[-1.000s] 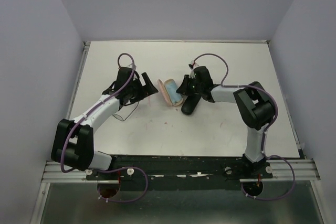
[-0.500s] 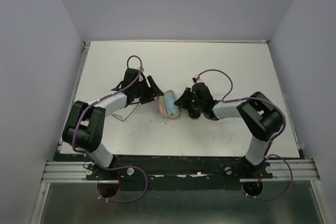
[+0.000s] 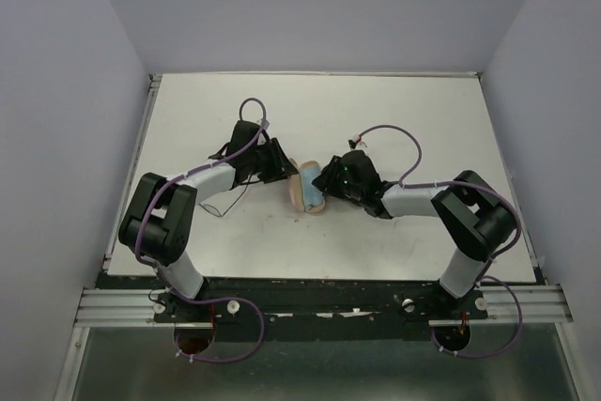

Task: Organize the sunglasses
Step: Move the opened sunglasses case to the center of the board, then adjust the folded cleaning cloth on the sunglasses case.

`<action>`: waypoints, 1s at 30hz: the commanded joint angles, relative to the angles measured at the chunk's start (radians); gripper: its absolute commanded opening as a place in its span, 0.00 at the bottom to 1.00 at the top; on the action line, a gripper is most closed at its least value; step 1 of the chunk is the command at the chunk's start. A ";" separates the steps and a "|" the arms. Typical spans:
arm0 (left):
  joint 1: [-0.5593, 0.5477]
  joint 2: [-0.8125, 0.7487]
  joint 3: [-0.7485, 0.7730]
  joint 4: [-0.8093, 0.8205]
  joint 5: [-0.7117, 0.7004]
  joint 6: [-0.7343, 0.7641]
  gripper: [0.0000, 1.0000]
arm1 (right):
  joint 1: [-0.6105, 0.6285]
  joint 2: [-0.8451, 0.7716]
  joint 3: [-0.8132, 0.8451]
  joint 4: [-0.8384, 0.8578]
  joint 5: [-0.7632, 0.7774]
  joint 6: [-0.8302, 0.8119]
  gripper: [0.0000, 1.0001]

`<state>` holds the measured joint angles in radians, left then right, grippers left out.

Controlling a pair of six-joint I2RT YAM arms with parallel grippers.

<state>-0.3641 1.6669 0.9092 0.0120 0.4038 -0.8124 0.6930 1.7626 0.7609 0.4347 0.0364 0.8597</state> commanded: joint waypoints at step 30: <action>-0.070 0.010 0.091 -0.066 -0.042 0.041 0.48 | 0.025 -0.072 0.170 -0.476 -0.262 -0.228 0.13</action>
<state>-0.4236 1.6676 0.9737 -0.0433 0.3882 -0.7856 0.7113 1.6642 0.9203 0.0242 -0.1715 0.6525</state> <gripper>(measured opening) 0.485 0.133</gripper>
